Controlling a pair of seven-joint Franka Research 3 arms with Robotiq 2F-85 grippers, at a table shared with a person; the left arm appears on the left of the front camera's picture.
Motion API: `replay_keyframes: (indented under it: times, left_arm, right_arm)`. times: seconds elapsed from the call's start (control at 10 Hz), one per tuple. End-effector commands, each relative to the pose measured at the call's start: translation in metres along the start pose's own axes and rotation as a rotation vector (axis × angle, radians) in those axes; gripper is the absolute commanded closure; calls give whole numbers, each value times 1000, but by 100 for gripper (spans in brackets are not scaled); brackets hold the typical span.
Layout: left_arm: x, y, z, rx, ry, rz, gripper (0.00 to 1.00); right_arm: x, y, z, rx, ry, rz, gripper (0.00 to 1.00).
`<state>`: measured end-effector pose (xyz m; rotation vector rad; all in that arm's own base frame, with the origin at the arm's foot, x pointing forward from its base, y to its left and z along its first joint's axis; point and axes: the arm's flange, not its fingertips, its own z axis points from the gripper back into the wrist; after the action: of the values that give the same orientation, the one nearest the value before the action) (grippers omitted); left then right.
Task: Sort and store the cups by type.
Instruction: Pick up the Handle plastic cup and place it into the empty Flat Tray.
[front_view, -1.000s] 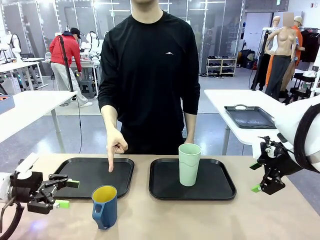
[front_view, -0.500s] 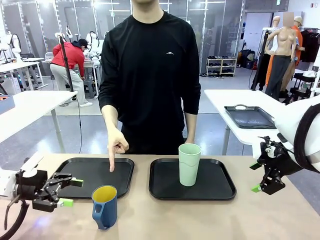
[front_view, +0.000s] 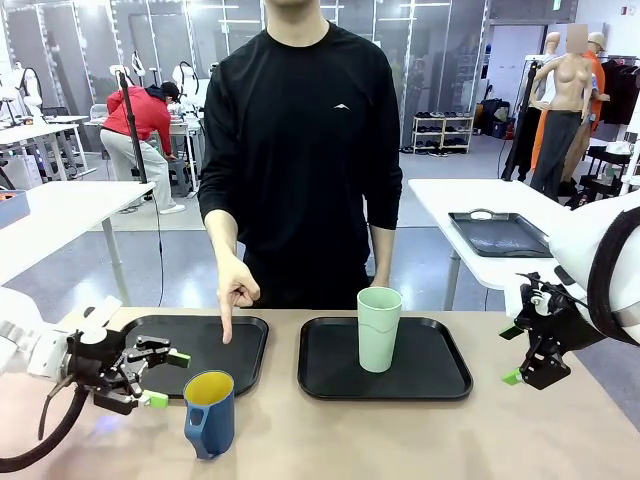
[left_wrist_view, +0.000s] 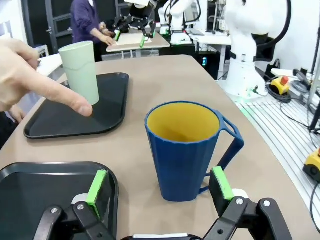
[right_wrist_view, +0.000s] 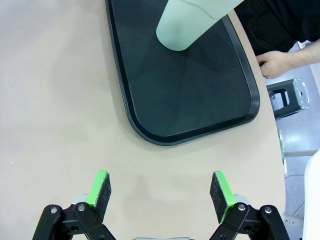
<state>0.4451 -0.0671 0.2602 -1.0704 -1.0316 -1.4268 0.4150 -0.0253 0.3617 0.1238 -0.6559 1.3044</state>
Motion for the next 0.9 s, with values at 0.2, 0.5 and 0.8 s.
replay_keyframes:
  times: [0.2, 0.5, 0.8]
  left_arm:
    - [-29, -5, -16, -53, 9, -40, 0]
    - [-5, 2, -12, -42, 5, 7, 0]
    - [-5, 4, -16, -86, 6, 0, 0]
  right_arm:
    - [0, 1, 0, 0, 8, -1, 0]
    - [0, 1, 0, 0, 8, -1, 0]
    - [0, 1, 0, 0, 8, -1, 0]
